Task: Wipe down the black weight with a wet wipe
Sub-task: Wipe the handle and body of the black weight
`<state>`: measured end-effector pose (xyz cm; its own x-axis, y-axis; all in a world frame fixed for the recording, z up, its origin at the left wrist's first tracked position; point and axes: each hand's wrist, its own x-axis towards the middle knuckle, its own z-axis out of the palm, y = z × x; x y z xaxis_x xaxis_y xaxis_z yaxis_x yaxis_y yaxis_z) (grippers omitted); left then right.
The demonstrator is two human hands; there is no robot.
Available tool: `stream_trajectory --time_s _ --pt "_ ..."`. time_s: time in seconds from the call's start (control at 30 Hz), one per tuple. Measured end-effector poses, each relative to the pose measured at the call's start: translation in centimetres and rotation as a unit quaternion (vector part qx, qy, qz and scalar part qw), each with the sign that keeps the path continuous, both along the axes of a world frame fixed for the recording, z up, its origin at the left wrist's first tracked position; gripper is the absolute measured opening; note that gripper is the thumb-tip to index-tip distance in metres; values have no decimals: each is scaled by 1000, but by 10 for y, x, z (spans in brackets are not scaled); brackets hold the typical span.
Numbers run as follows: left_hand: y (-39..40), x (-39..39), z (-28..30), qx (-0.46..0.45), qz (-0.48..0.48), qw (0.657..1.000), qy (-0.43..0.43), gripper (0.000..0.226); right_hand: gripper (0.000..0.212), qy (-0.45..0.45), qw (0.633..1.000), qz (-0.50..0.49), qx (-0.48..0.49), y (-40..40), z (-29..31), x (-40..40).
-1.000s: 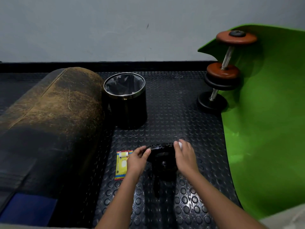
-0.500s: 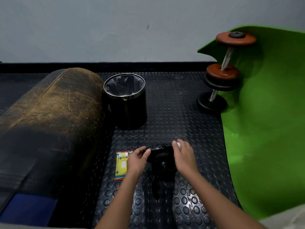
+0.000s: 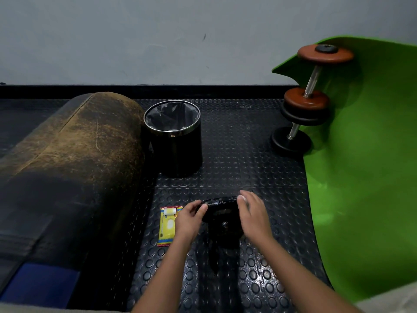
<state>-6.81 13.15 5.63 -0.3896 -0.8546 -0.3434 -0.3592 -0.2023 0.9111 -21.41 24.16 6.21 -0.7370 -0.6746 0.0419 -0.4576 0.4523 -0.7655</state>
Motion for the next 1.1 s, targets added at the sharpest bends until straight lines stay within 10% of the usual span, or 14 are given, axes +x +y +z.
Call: stream_trajectory --time_s 0.27,0.57,0.77,1.1 --pt "-1 -1 -2 1 -1 1000 10 38 60 125 978 164 21 -2 3 16" --pt "-1 0 -1 1 -4 1000 1 42 51 11 999 11 37 -5 1 0" --pt "-2 -1 -3 5 -4 1000 3 37 67 116 982 147 37 -10 6 16" --pt "-1 -1 -1 -1 -3 1000 5 40 60 85 989 76 92 -5 3 7"
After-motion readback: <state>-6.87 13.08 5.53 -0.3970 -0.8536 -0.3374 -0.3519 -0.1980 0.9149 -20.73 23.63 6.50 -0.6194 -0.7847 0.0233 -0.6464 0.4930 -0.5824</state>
